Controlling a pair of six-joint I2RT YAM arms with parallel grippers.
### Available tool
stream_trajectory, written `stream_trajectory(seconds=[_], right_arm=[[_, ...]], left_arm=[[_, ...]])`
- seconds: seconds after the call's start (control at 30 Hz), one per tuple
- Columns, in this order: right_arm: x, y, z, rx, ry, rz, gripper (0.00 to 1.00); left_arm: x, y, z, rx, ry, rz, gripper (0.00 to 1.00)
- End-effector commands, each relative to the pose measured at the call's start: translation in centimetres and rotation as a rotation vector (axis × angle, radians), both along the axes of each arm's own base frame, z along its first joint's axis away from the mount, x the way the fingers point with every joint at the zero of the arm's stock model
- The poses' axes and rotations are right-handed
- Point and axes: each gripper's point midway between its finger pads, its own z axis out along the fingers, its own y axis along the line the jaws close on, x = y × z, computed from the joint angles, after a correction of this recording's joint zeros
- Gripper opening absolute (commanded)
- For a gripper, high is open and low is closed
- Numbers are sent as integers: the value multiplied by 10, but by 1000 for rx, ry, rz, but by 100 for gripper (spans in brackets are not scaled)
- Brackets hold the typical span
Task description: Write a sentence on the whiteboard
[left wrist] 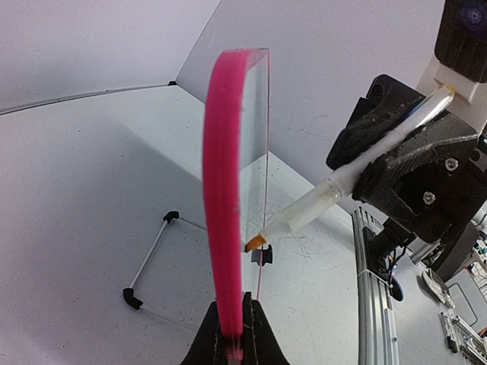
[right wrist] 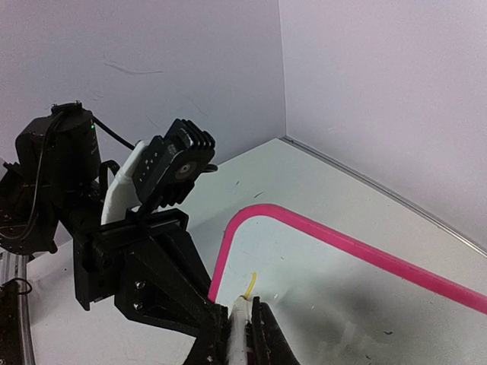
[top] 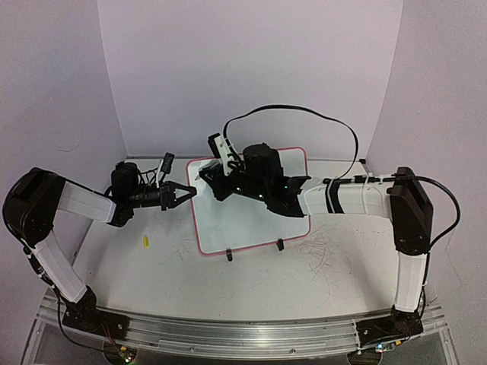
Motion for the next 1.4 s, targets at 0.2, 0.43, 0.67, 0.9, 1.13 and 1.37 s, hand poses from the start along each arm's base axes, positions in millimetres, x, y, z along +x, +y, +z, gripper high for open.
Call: stream_trajectory(seconds=[0.2,0.43,0.67,0.9,1.13,1.37], right_arm=[[12,-7,18,33,-28,-61,0],[14,-21,19,23,-36,-106,0],[17,-33,21,22,-41,-141,0],[18,-35,27,37,-50,-146,0],[4,-41,46,76,-64,-103,0],[2,-37,50,124,-34,-41,0]], left_arm=[[9,0,11,26,-101,33,0],[9,0,10,27,-99,33,0],[9,0,10,28,-97,32,0],[9,0,11,27,-99,31,0],[10,-1,9,29,-96,31,0],[10,-1,11,26,-99,28,0]])
